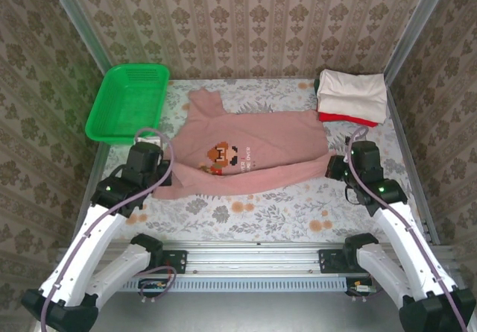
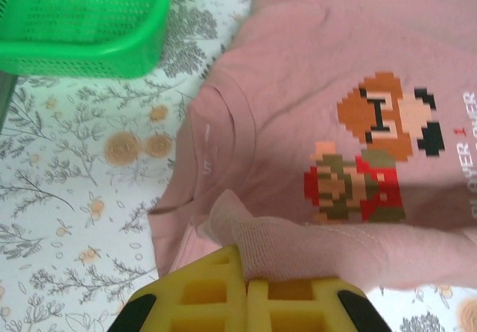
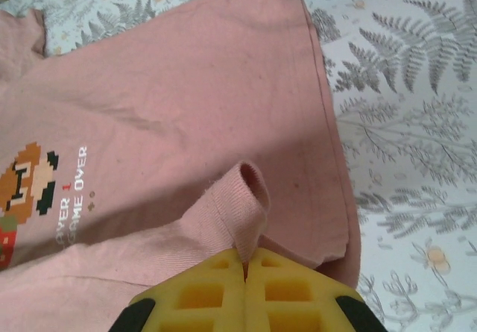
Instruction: Fold and stack the t-shirts
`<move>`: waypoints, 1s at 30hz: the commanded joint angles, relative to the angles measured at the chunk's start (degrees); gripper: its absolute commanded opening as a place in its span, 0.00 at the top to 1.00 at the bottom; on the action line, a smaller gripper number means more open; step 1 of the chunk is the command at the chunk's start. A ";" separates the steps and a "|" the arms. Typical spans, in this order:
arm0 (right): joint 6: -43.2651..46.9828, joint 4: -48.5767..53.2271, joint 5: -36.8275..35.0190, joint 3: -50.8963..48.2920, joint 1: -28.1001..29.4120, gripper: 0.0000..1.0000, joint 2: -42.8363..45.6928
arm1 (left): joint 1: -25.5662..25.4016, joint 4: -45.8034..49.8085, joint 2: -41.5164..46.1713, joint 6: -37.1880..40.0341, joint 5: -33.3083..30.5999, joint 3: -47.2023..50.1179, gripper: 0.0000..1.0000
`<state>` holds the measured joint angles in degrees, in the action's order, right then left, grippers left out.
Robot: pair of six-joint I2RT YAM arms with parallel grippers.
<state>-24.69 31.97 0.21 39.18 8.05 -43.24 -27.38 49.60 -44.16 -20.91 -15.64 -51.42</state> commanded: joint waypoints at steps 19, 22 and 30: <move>1.60 -12.12 -11.34 9.11 -0.84 1.00 -29.83 | 5.62 -16.42 -39.35 10.02 -9.27 -16.08 1.00; 1.93 -14.01 -12.16 10.30 -1.23 1.00 -34.51 | 7.16 -18.38 -44.32 11.49 -7.89 -17.89 1.00; 2.37 -12.09 -11.99 16.62 -1.63 0.94 -45.60 | 9.15 -15.62 -58.47 12.56 -4.46 -26.70 0.85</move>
<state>-23.49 19.05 -9.98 52.80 6.72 -87.37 -18.83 32.69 -100.77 -9.82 -21.39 -74.98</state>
